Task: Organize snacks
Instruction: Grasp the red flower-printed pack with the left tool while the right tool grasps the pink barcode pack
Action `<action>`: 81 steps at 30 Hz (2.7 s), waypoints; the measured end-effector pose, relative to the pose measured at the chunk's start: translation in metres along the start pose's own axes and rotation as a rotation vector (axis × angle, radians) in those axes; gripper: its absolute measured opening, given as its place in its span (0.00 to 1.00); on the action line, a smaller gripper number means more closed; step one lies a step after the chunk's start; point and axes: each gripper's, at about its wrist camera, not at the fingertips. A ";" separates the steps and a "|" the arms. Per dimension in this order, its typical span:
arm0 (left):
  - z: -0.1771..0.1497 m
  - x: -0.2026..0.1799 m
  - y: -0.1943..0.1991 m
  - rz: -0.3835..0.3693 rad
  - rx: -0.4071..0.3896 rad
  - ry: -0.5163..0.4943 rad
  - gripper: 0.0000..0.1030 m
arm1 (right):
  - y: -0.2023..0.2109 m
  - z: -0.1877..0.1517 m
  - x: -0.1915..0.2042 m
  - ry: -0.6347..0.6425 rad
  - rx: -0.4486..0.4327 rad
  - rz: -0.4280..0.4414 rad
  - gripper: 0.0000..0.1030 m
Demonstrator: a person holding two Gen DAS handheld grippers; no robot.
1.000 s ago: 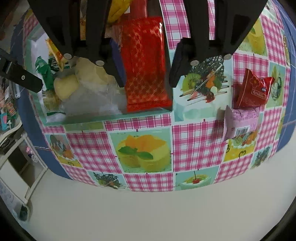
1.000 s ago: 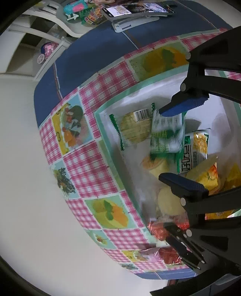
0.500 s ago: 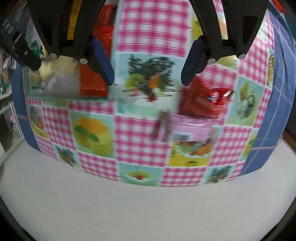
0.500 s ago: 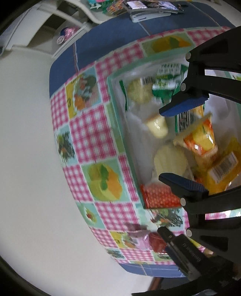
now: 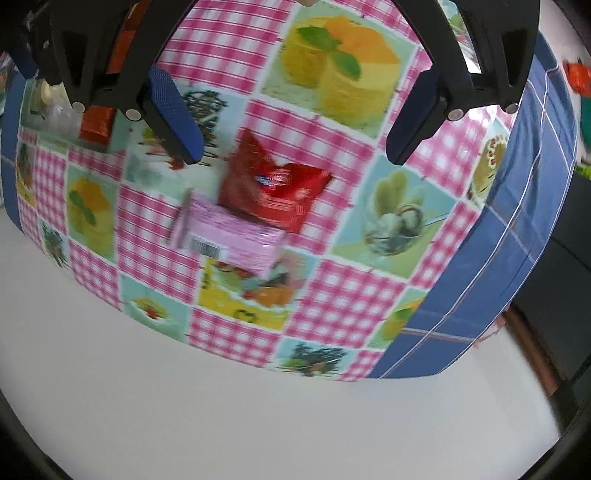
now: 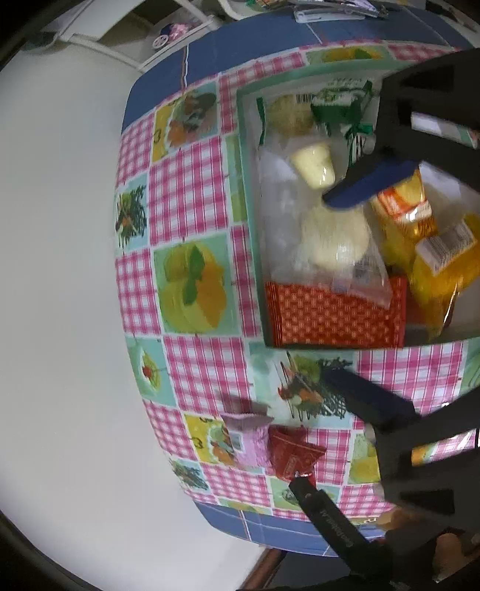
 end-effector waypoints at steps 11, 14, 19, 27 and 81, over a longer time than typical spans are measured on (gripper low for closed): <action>0.001 0.048 -0.009 0.022 0.005 0.105 0.96 | -0.012 -0.006 0.043 0.071 0.013 0.016 1.00; 0.002 0.054 -0.013 0.017 0.007 0.122 0.96 | -0.016 -0.008 0.054 0.094 0.014 0.015 1.00; 0.004 0.054 -0.028 -0.014 0.032 0.131 0.96 | -0.021 -0.009 0.068 0.125 0.004 0.029 1.00; 0.007 0.040 -0.048 -0.121 0.042 0.126 0.96 | -0.034 -0.005 0.073 0.128 0.005 0.022 1.00; 0.032 0.129 -0.071 -0.527 -0.266 0.412 0.40 | -0.112 0.034 0.180 0.143 -0.064 0.144 1.00</action>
Point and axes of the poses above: each gripper's, at about its wrist camera, not at the fingertips, and y roughly against the way its jaws point, x to its left, z to its top, and after that the axes turned 5 degrees about -y, right-handed
